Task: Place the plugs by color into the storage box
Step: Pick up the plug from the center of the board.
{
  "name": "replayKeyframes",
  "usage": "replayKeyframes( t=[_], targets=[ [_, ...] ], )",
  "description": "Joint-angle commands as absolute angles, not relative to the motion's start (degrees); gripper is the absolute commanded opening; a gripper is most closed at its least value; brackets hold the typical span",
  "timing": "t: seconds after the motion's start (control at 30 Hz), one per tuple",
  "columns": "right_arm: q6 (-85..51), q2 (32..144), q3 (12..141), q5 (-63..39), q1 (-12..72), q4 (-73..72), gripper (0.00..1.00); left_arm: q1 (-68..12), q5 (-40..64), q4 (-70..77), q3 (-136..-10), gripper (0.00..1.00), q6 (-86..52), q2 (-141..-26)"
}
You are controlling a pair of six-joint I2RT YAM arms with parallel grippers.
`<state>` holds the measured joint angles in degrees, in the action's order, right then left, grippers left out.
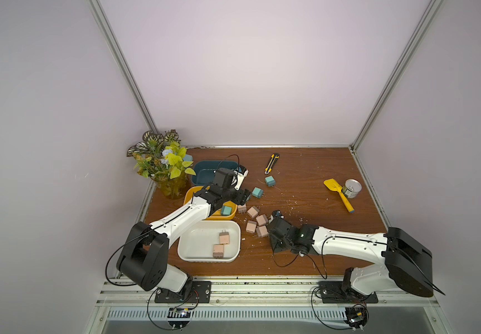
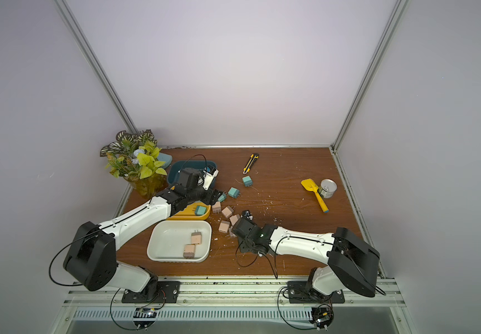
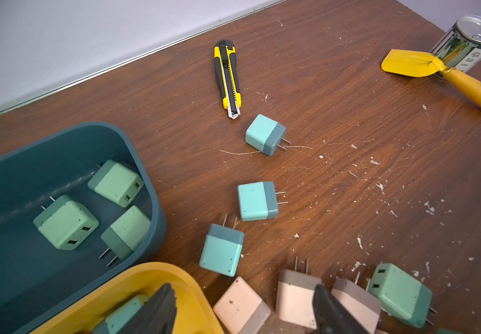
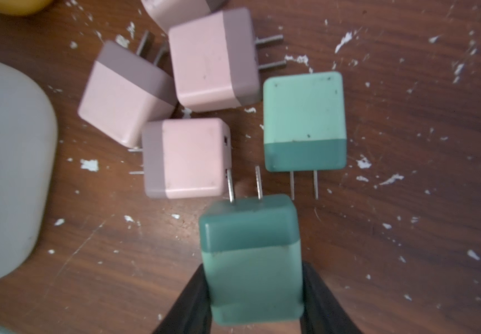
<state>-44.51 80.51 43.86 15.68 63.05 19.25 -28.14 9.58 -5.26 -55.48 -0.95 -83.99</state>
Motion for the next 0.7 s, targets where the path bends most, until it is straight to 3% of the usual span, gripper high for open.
replayKeyframes(
  t=[0.0,0.4,0.67],
  targets=[
    [-43.7,77.5,45.6,18.0,63.5,20.5,0.38,-28.8,8.5,-4.2,-55.1,0.76,-1.3,-82.4],
    [-36.3,85.3,55.7,21.7,61.8,14.7,0.39,-27.9,9.0,-6.2,-56.6,0.77,-1.3,-83.0],
    [-28.2,94.4,67.8,15.7,56.9,10.8,0.39,-16.7,10.1,-0.8,-54.3,0.74,-7.4,-79.5]
  ],
)
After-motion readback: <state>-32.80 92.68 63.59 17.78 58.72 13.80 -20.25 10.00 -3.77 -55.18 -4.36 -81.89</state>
